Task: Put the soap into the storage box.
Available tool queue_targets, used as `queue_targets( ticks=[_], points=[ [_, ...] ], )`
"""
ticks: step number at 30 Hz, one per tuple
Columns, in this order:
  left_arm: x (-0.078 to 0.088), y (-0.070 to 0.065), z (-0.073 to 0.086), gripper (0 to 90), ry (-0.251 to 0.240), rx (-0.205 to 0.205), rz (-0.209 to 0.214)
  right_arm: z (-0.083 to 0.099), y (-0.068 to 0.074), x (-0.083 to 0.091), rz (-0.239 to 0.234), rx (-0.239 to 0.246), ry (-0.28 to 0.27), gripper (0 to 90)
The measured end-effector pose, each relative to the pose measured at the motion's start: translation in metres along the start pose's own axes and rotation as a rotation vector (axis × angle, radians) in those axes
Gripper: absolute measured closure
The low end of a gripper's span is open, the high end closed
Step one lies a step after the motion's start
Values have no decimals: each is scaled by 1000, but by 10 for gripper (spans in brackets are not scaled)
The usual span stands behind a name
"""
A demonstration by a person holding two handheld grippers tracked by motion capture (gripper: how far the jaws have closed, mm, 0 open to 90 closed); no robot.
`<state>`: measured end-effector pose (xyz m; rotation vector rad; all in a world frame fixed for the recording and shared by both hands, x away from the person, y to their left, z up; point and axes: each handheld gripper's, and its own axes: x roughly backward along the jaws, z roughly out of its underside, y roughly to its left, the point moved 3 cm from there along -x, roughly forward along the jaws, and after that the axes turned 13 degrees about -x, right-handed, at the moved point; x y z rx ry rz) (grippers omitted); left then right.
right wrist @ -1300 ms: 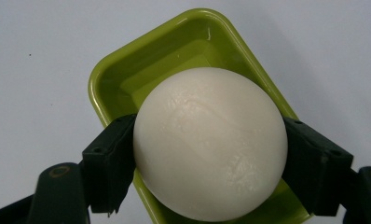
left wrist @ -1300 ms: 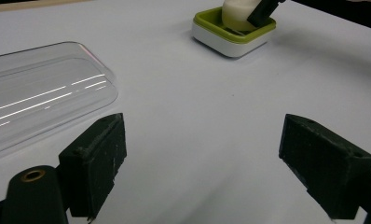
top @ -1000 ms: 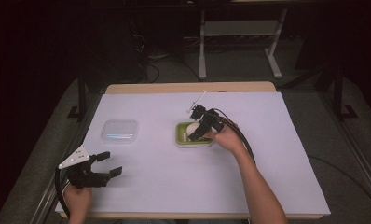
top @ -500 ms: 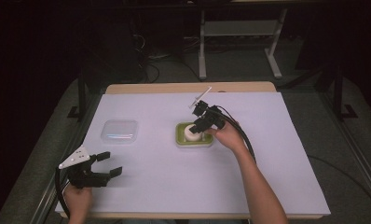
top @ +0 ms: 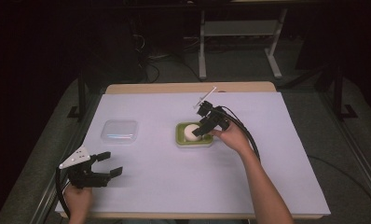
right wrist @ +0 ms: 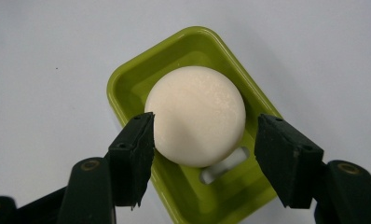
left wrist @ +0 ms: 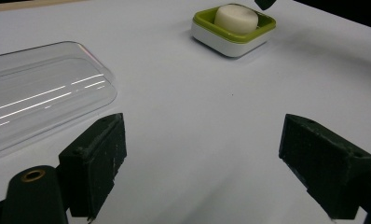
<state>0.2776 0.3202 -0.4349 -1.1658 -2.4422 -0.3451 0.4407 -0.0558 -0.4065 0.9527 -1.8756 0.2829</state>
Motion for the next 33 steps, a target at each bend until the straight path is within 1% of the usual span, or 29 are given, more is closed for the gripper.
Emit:
queue_targets(
  ticks=[4,7,9,15,17,18,19,21,23,26,30,32,33],
  points=[
    [0,0,0,145,-1,0,-1,4,0,6,0,1,-14,370],
    [-1,-1,0,145,1,2,0,9,0,11,-12,-3,-22,365],
    [-1,-1,0,145,3,1,2,12,0,13,-8,-4,-27,363],
    [-1,-1,0,145,7,1,2,24,0,19,-16,-14,-20,355],
    [-1,-1,1,145,7,1,3,27,-1,21,-17,-9,-25,354],
    [-2,-1,0,145,6,3,2,29,0,22,-18,-16,-22,353],
    [-1,-1,0,145,5,2,2,31,-1,23,-18,-8,-29,353],
    [-2,-1,1,145,8,-1,3,35,0,25,-17,-14,-31,352],
    [-2,-1,1,145,10,-1,4,38,-1,27,-16,-5,-36,351],
    [-2,-1,1,145,9,-4,3,43,0,30,-24,-16,-29,345],
    [-2,-1,1,145,8,-1,4,51,1,35,-33,-16,-42,343],
    [-2,-1,1,145,11,-2,3,55,2,36,-34,-13,-36,334],
    [-2,-1,1,145,11,-3,3,57,3,37,-37,-19,-26,324]
  ],
)
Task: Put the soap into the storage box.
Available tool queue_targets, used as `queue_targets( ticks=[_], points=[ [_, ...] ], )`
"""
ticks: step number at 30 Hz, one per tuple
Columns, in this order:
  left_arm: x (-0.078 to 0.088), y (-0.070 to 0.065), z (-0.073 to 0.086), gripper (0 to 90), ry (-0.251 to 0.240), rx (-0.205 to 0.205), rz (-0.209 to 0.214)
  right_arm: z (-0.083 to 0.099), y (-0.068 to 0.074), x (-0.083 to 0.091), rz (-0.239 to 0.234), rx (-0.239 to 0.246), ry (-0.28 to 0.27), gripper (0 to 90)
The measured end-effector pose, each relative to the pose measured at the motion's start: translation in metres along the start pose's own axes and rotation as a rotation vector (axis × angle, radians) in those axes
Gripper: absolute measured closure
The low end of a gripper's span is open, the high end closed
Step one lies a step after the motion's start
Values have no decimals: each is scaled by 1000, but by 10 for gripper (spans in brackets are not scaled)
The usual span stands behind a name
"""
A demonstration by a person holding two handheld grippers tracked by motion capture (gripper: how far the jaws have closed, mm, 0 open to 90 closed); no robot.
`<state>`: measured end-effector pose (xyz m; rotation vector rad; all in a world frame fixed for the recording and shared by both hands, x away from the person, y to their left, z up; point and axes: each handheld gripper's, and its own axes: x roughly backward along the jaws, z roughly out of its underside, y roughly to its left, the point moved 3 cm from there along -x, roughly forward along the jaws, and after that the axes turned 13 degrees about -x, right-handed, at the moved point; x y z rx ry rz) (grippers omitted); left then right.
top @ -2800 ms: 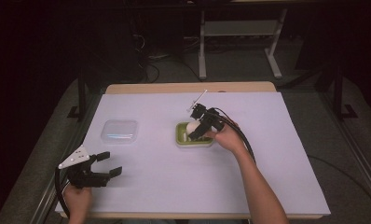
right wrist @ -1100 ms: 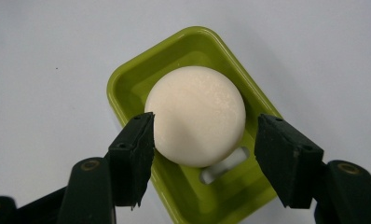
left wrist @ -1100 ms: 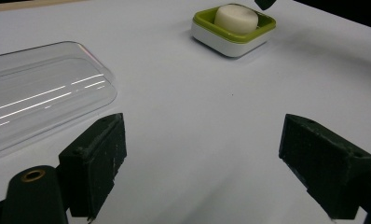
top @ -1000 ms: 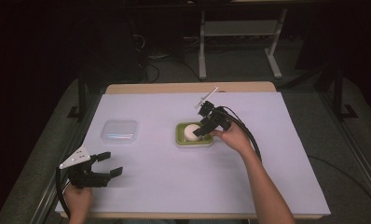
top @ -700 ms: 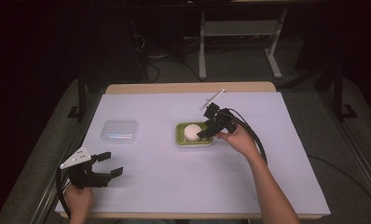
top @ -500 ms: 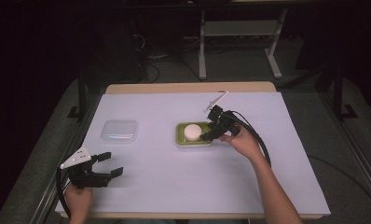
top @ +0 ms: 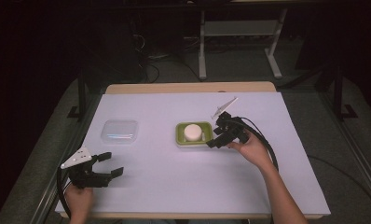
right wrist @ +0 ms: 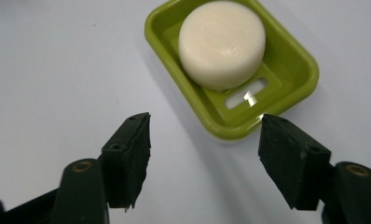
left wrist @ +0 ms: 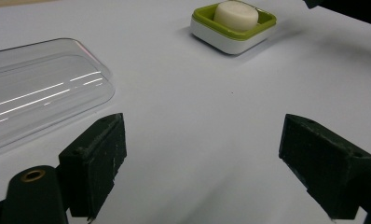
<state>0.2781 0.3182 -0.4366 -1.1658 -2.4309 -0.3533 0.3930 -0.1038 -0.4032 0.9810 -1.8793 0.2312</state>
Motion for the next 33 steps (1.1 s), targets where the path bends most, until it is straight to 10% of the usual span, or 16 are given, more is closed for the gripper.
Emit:
queue_targets(
  ticks=[33],
  points=[
    [-2,-1,0,145,6,-4,1,72,9,30,-28,-30,-42,298]
  ],
)
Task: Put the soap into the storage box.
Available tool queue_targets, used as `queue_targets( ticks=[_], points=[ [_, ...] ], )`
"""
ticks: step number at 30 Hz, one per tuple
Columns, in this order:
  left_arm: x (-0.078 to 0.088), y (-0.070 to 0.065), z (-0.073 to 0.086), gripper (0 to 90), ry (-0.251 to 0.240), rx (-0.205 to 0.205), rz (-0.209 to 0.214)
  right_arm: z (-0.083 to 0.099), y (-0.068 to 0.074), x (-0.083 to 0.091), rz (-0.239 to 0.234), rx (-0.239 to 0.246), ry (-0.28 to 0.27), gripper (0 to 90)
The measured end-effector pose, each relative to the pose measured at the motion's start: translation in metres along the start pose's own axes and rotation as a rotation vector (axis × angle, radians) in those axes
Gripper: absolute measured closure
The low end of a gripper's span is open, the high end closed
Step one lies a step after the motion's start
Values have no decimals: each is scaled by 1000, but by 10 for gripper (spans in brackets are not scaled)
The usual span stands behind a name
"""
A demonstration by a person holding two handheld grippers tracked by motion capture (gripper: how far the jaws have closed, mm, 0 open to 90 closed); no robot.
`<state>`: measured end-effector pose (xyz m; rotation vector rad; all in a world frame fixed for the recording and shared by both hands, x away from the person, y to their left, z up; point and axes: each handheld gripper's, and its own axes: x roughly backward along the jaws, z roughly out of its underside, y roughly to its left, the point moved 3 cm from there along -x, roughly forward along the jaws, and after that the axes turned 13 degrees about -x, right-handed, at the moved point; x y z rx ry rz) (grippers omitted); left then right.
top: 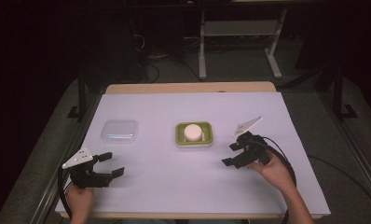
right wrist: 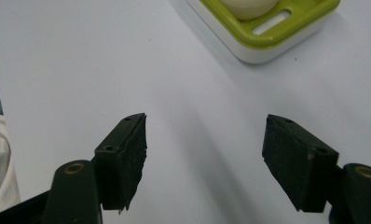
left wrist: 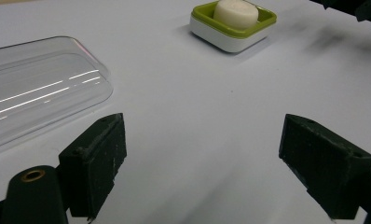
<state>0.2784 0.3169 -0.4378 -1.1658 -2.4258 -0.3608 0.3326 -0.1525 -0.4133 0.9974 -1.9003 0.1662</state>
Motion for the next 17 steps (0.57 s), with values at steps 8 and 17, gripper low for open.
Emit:
queue_targets(
  ticks=[8,17],
  points=[
    [0,1,1,145,-6,11,-1,22,-2,6,3,-20,-4,295],
    [0,3,2,145,-9,23,5,62,1,8,43,-56,-57,271]
  ],
)
